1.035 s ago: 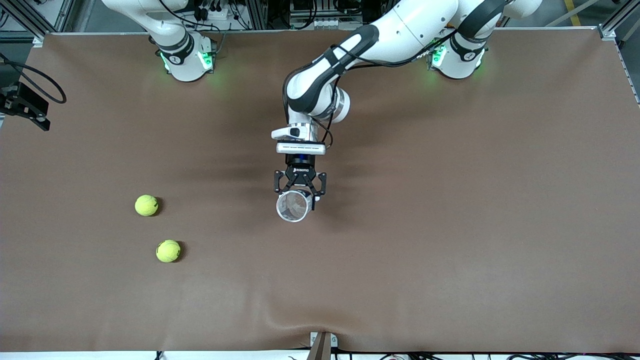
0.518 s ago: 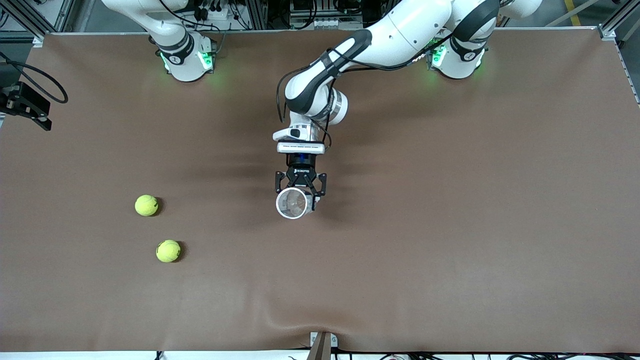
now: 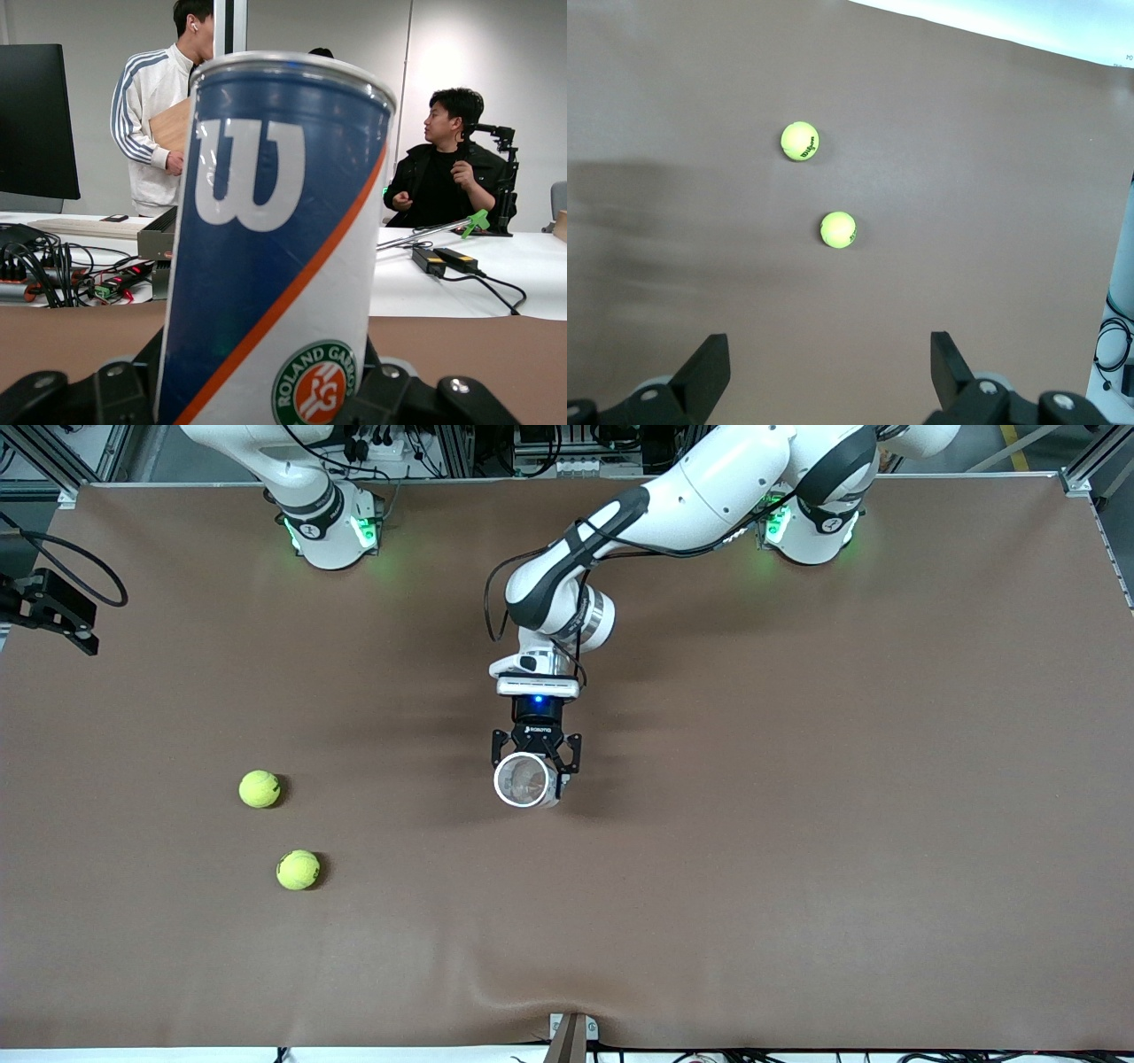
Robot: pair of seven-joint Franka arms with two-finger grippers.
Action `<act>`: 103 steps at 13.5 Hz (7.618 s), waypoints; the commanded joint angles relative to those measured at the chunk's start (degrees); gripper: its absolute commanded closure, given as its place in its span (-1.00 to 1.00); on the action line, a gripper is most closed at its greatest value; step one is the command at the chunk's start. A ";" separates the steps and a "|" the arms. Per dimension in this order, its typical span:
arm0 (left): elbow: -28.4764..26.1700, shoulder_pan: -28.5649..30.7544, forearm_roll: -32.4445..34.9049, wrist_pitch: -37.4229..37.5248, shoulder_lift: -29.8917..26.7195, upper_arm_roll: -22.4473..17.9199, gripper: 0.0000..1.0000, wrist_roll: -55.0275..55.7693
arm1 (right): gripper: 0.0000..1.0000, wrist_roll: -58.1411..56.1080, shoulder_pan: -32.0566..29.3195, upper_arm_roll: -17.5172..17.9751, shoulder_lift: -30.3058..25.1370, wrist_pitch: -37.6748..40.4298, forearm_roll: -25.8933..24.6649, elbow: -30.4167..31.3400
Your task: Insert tennis ball vertically with right arm
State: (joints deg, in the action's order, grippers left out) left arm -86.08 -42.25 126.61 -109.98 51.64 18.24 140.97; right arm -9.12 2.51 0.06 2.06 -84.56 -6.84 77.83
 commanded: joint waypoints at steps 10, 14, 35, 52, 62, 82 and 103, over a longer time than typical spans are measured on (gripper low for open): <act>3.37 -5.03 3.73 6.79 6.45 -3.39 -0.57 6.60 | -1.00 -0.46 0.83 -0.41 -0.13 0.80 -0.37 -0.67; 3.98 -5.74 3.73 8.29 8.13 -3.83 -0.57 7.66 | -1.00 -0.46 1.01 -0.41 -0.13 0.80 -0.37 -0.67; 5.30 -8.29 3.73 9.96 11.21 -5.85 -0.62 11.52 | -1.00 -0.46 1.01 -0.59 -0.13 0.80 -0.72 -0.67; 5.22 -8.55 4.96 11.10 11.82 -5.94 -0.67 12.49 | -1.00 -0.37 3.11 -0.50 -0.13 0.72 -0.89 -0.49; 5.22 -8.55 4.97 11.80 12.35 -5.94 -0.68 12.49 | -1.00 -0.11 4.26 -0.94 -0.13 0.19 -3.45 -0.67; 5.22 -8.90 5.84 14.26 13.23 -5.94 -0.68 13.02 | -1.00 -0.29 1.62 -0.85 1.19 2.74 3.32 0.83; 5.22 -8.99 5.93 14.35 13.14 -5.94 -0.69 13.72 | -1.00 9.91 1.63 -0.77 29.92 -44.36 6.40 16.30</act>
State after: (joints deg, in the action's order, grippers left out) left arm -84.91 -51.35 129.29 -97.28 61.40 11.64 153.40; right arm 0.57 5.70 -1.28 30.19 -126.89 -1.12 95.21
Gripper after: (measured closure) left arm 0.154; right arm 0.000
